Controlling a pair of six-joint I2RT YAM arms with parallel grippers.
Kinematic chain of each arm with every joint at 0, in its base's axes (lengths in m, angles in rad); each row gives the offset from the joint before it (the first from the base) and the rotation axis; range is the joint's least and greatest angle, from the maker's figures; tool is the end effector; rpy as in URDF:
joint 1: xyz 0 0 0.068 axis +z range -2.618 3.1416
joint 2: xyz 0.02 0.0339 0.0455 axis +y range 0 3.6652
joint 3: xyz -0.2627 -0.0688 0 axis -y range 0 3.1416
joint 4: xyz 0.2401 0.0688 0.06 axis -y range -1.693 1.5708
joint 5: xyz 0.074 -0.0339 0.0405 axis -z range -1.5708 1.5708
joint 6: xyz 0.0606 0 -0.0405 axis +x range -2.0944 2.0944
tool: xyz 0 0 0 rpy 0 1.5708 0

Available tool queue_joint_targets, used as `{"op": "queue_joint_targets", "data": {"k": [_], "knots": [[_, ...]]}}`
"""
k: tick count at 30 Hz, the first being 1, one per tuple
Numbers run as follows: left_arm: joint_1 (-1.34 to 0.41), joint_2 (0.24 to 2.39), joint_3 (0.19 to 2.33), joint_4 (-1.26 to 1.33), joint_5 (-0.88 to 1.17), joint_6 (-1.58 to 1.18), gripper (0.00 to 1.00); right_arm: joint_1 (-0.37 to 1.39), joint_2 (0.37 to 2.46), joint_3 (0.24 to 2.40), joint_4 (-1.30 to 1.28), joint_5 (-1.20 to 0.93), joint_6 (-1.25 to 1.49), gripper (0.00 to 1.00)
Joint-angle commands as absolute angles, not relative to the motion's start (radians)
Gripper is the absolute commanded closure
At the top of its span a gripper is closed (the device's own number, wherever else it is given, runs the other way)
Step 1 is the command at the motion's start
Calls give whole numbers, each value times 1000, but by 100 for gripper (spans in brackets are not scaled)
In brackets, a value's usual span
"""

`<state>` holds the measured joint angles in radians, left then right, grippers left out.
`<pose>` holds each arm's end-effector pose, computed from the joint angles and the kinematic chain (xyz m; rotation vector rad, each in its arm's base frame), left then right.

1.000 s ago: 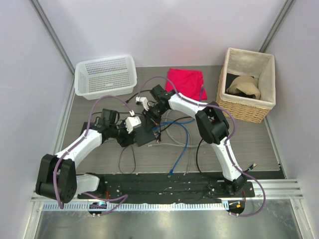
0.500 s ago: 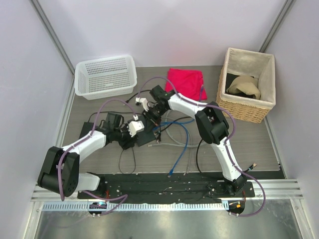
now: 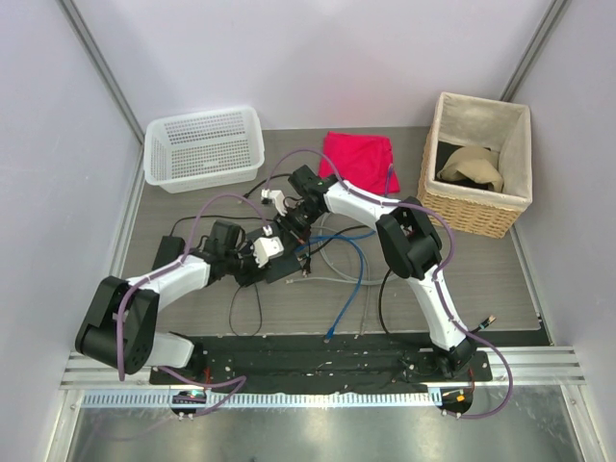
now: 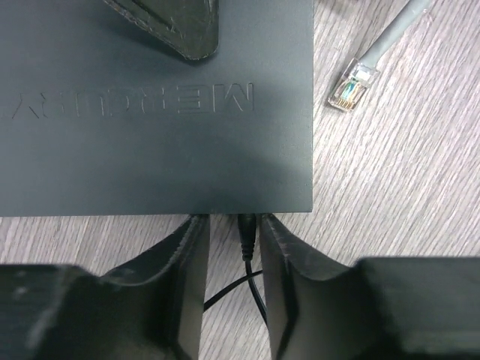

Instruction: Pull the plug from the switch port

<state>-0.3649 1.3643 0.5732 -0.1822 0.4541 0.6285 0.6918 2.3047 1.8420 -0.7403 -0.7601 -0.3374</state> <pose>0.2239 -0.1140 0.1359 1.3242 2.0763 -0.4632 0.3430 0.3383 0.1451 -1.5004 2.2469 1.1478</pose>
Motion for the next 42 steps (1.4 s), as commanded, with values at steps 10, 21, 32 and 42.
{"op": "queue_joint_targets", "data": {"k": [10, 21, 32, 42], "knots": [[-373, 1381, 613, -288, 549, 680, 100, 706, 2373, 1825, -792, -629, -362, 98], [-425, 1327, 545, -127, 363, 490, 100, 710, 2375, 1824, -790, -618, -364, 98], [-431, 1348, 575, -291, 483, 588, 100, 712, 2370, 1819, -787, -594, -359, 99], [-436, 1348, 577, -277, 402, 600, 100, 713, 2375, 1821, -782, -581, -357, 99]]}}
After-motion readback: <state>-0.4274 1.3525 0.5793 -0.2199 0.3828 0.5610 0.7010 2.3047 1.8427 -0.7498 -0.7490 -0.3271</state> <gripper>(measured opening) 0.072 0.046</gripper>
